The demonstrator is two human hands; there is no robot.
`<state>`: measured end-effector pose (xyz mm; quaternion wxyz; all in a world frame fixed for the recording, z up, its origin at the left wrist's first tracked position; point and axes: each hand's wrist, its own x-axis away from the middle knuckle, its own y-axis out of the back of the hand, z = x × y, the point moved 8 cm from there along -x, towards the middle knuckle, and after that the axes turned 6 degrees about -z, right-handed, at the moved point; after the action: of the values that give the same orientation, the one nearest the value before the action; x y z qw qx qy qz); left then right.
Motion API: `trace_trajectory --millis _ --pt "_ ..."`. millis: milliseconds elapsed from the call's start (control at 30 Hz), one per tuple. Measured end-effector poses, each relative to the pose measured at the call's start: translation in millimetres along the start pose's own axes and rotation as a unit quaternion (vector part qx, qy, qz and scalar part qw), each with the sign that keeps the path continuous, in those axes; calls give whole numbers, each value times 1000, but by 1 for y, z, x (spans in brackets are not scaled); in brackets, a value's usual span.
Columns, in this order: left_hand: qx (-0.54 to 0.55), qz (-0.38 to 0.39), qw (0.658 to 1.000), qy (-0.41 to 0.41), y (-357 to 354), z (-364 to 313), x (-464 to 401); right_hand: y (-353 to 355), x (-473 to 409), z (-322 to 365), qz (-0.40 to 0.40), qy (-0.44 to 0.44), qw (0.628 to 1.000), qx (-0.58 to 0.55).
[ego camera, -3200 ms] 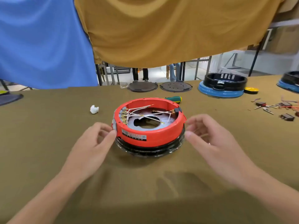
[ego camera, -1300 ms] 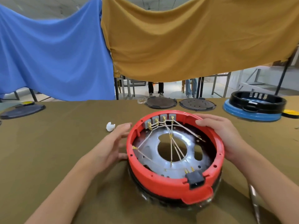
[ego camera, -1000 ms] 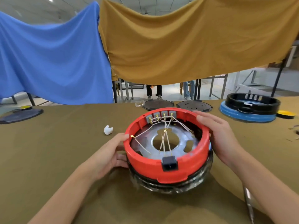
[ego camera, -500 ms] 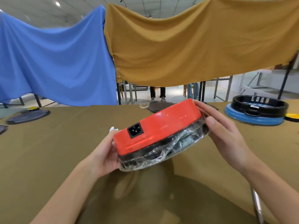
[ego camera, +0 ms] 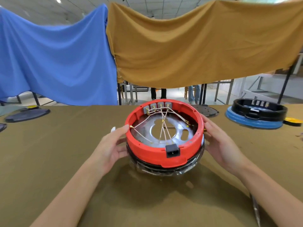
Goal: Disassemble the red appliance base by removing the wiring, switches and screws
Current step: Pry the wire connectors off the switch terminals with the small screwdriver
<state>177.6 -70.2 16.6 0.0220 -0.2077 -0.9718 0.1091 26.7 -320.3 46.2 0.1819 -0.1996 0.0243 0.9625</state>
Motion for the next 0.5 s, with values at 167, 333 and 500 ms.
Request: trace_trajectory --millis 167,333,500 --pt "-6 1 1000 -27 -4 -3 3 4 0 -1 -24 -1 1000 -11" --pt "-1 5 998 -62 -3 -9 6 9 -1 -3 -51 2 998 -36" --pt "10 15 997 -78 -4 -12 5 10 -1 0 -58 17 996 -62"
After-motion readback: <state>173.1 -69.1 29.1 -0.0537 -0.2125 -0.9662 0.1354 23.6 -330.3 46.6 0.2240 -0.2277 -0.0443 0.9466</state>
